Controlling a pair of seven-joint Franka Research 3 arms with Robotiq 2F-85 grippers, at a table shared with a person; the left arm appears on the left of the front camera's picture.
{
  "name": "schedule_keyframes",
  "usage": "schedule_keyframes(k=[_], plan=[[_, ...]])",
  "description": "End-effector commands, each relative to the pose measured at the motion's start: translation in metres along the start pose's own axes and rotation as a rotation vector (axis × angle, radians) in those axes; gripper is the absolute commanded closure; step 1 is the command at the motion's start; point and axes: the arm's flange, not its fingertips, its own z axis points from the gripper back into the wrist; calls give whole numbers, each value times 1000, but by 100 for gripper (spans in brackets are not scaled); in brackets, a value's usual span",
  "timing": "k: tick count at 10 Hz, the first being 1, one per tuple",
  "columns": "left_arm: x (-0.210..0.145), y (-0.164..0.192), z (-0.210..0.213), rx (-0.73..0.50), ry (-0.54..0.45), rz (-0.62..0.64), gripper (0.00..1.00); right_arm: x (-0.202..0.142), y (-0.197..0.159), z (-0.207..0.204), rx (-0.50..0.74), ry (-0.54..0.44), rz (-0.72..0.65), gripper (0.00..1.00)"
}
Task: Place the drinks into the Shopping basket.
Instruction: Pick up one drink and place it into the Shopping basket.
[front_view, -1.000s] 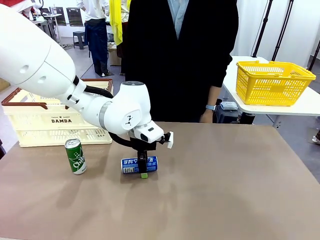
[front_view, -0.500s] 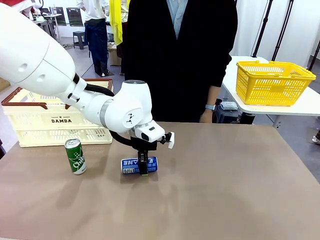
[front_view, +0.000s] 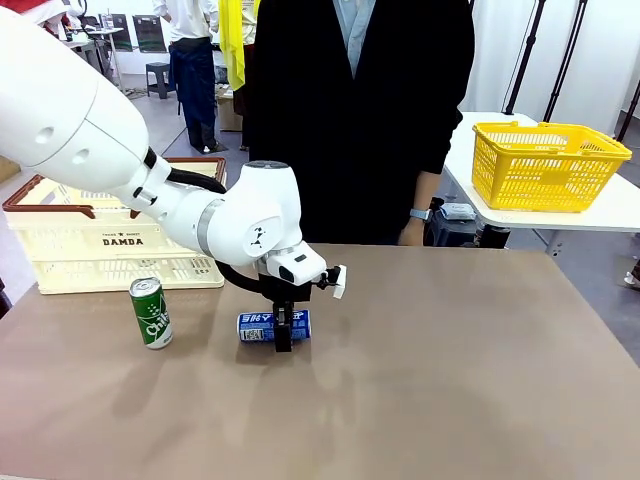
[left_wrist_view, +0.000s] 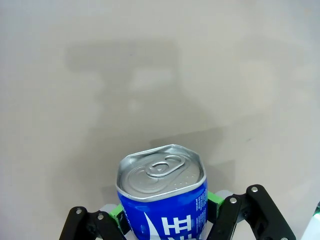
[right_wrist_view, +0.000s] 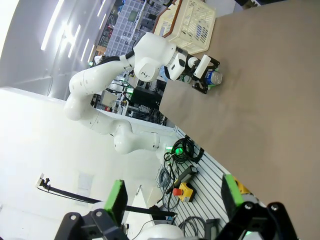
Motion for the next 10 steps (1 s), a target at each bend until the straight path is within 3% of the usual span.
schedule_keyframes(k=[1, 2, 4, 5, 6, 8, 10], plan=[[-10, -4, 16, 0, -7, -31, 100, -3, -1, 4, -6, 16, 16, 0], [-12, -5, 38, -3, 19, -13, 100, -3, -1, 4, -6, 16, 16, 0], [-18, -16, 122, -30, 69, 2, 100, -3, -1, 4, -6, 16, 16, 0], [-20, -22, 167, -33, 57, -20, 100, -3, -1, 4, -6, 16, 16, 0], [-25, -28, 203, -4, 18, 43, 100, -3, -1, 4, -6, 16, 16, 0], [-34, -41, 223, 31, -26, 45, 100, -3, -1, 4, -6, 16, 16, 0], [-22, -40, 213, 1, 34, 36, 100, -3, -1, 4, -6, 16, 16, 0]])
